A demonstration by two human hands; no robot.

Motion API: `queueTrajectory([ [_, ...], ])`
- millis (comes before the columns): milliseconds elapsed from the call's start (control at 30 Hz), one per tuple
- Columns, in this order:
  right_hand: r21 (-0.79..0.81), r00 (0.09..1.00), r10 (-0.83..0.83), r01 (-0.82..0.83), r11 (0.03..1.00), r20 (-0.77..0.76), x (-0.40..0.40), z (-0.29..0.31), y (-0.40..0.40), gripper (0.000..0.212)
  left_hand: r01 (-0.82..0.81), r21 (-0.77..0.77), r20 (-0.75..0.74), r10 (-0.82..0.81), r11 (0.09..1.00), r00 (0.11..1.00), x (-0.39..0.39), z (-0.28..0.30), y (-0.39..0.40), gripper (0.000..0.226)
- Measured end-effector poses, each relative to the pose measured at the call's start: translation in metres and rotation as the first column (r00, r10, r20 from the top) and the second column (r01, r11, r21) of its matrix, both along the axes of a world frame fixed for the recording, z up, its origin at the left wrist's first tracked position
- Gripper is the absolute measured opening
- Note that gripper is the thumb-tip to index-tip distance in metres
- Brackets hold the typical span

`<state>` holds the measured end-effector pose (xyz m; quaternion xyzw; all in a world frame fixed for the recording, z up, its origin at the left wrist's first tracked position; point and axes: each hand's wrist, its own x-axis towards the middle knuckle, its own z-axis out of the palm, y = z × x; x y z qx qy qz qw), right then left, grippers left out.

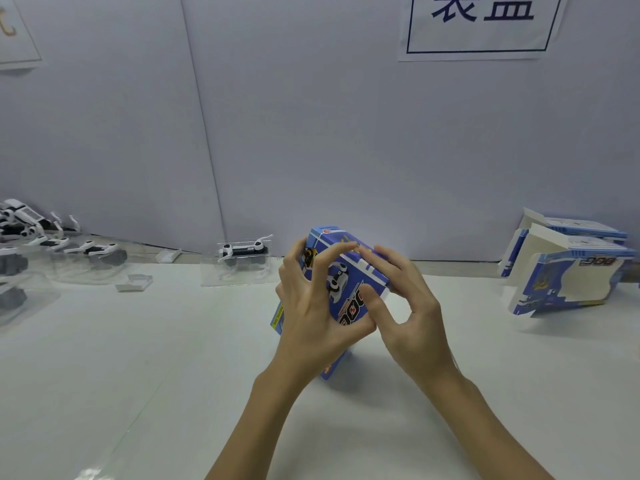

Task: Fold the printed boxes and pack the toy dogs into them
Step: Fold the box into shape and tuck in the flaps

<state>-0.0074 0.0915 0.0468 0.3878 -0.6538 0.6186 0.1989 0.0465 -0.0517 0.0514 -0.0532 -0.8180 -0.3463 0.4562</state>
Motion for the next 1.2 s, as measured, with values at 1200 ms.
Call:
queueTrajectory([
  [1200, 0.082, 0.924, -0.374, 0.368, 0.926, 0.080, -0.034, -0.014, 0.014, 0.048, 0.016, 0.059, 0.405, -0.039, 0.998, 0.913, -0.018, -0.034, -0.034, 0.099],
])
